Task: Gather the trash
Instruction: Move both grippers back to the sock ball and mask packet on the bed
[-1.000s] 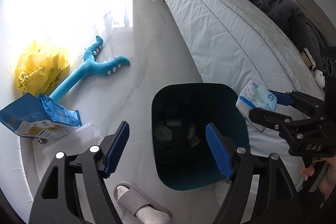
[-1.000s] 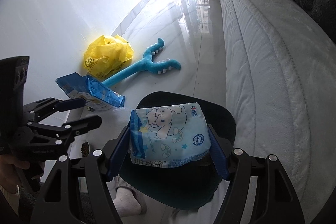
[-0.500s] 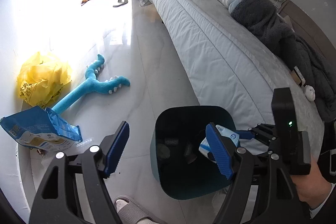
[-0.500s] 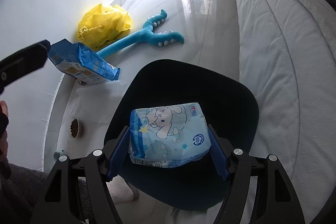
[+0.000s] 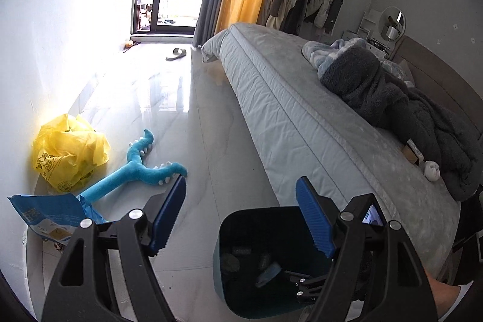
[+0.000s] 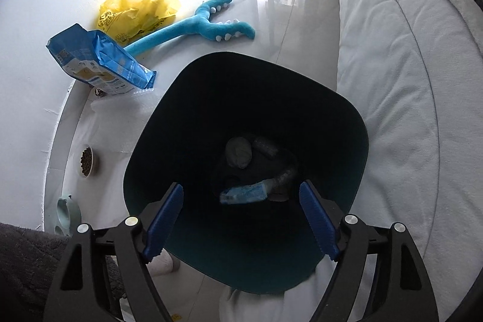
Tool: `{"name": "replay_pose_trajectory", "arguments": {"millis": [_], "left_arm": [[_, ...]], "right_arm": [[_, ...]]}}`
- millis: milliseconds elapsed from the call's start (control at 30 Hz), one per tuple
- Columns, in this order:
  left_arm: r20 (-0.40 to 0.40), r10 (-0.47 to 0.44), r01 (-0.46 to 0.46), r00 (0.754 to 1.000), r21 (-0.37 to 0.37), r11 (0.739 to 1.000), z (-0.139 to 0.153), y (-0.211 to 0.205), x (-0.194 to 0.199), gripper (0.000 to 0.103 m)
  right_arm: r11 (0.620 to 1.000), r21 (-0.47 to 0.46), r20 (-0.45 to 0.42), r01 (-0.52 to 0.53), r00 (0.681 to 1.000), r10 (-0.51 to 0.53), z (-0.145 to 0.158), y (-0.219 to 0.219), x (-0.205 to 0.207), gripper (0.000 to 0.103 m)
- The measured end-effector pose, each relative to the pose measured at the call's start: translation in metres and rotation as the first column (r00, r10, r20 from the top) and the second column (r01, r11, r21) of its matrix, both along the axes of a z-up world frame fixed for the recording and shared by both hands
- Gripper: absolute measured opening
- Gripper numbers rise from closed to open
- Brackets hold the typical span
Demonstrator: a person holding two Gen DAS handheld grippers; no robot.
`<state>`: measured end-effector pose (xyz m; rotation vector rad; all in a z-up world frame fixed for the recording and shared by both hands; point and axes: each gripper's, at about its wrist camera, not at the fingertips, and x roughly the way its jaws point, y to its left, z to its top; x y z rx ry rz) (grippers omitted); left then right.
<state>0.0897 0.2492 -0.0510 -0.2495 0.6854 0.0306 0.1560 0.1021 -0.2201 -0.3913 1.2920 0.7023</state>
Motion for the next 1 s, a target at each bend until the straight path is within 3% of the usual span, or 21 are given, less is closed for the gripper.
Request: {"name": "replay_pose_trajectory", "arguments": {"millis": [400,633,1000], "left_arm": [[0.137,-0.008,0.003,0.990,0.043,0.999,0.031,-0.024,-0.008,0.078],[0.163,-0.021,0.015,0.986,0.037,0.999,0.041,-0.047,-0.002,0.078],[0.187,-0.069,0.061,0.980,0.048,0.997,0.049,-0.093,0.013,0.081]], "right_arm": [[0.995,0.095,0.064,-0.016,0.998,0.010,0.039,-0.013,-0.003,0.080],[0.977,0.210,0.156,-0.022,0.988,-0.011,0.077,-0.037,-0.002,0.080],[0.951,0.308,0.287,0.029,0.950,-0.122,0.125,-0.105,0.010,0.080]]}}
